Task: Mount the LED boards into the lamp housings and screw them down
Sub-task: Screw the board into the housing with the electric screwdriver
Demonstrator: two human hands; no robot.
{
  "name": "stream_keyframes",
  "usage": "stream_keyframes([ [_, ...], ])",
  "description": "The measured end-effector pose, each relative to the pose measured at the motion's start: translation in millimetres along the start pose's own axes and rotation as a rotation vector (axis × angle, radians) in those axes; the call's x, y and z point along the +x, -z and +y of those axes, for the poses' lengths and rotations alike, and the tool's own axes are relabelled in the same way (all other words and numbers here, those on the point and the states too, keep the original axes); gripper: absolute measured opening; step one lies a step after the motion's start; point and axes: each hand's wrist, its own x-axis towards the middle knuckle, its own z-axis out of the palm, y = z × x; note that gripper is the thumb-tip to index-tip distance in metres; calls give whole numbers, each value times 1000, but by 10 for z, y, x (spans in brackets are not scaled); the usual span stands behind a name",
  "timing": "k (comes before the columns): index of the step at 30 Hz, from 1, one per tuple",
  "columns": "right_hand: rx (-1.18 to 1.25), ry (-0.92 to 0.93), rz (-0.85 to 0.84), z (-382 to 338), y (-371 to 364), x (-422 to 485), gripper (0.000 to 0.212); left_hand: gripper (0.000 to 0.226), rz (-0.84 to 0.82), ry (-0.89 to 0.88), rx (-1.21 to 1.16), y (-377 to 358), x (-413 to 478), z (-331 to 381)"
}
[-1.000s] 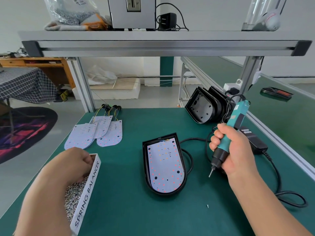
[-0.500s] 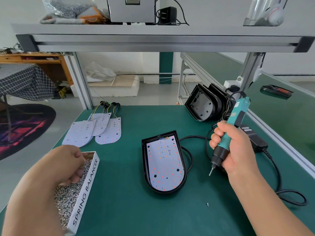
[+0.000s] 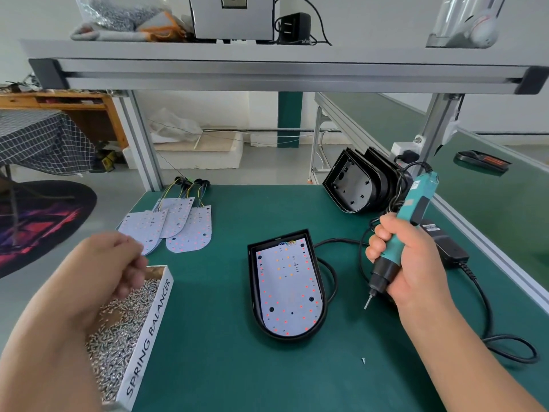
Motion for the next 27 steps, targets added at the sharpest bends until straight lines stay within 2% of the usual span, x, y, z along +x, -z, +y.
stream_keyframes([
  [2, 1, -5, 0, 8, -19, -7, 14, 17, -127, 20, -441, -77, -85, 204],
  [4, 17, -3, 0, 23, -46, -26, 14, 12, -352, 76, -769, -196, -185, 390],
  [7, 52, -2, 0, 44, -110, -70, 13, 14, -582, 176, -942, -522, -318, 543],
  [10, 114, -7, 23, 45, -212, -108, 13, 18, -746, 299, -952, -970, -469, 597],
  [12, 162, -2, 53, 16, -329, -127, 16, 22, -789, 333, -906, -1211, -525, 562],
  [22, 401, 82, 151, 26, -865, -80, 22, 7, -844, 346, -761, -1620, -683, 374],
  [27, 399, 82, 163, 89, -769, -120, 18, 16, -857, 329, -745, -1636, -708, 382],
])
